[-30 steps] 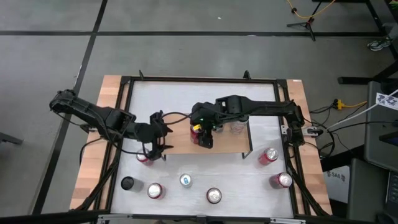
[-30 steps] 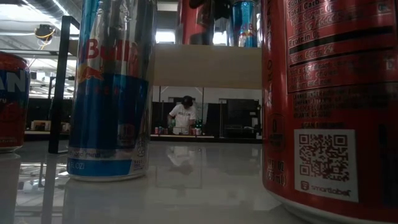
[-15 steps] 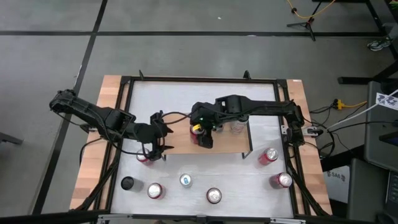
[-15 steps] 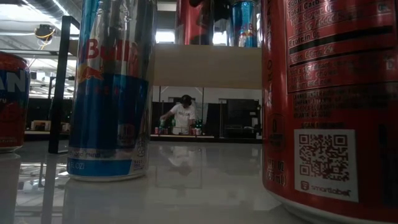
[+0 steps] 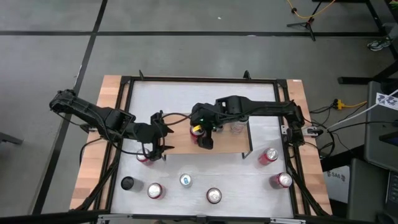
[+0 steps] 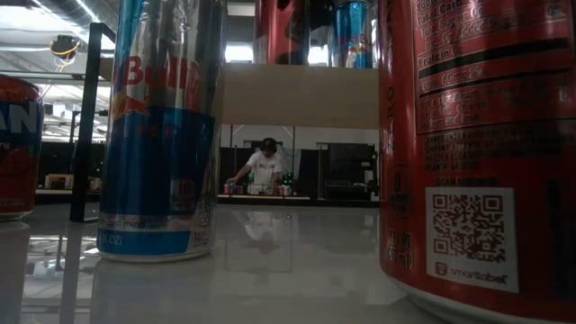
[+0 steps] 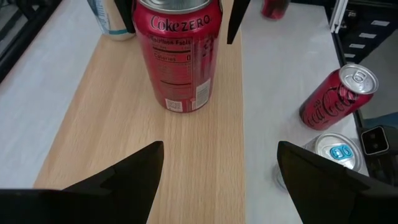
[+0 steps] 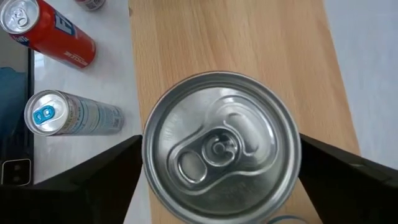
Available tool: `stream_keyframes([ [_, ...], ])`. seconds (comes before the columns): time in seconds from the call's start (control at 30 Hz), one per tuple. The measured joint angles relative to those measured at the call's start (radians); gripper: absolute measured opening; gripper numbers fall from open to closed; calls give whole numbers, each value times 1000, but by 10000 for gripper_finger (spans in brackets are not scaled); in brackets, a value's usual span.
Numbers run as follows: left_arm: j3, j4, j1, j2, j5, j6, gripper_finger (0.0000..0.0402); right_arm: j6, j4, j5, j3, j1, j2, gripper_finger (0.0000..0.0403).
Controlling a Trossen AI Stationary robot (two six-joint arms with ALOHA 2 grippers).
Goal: Place canned beverage on shelf
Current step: Put the top red-black soda can on the shelf
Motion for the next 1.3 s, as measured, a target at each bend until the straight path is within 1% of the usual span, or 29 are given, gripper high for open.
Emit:
stream_keyframes([
  [0.43,0,8,0,0,-21,0,307,0,0,4,0,1,-88,386],
  [0.63,0,10,0,0,-21,-1,307,-2,-3,88,0,1,-135,386],
  [0.73,0,10,0,0,-21,-5,307,-1,-9,97,0,3,-160,386],
  [0.87,0,10,0,0,-22,-22,307,-1,-37,120,1,42,-189,386],
  [0.97,0,11,0,0,-26,-31,307,9,-92,188,2,106,-214,386],
  [1.17,0,57,0,36,-36,-52,307,132,-233,453,-6,292,-221,386],
  [1.23,0,69,0,59,-38,-53,307,174,-232,509,-43,350,-223,386],
  [1.3,0,79,-2,84,-38,-53,307,219,-239,540,-83,402,-220,386],
])
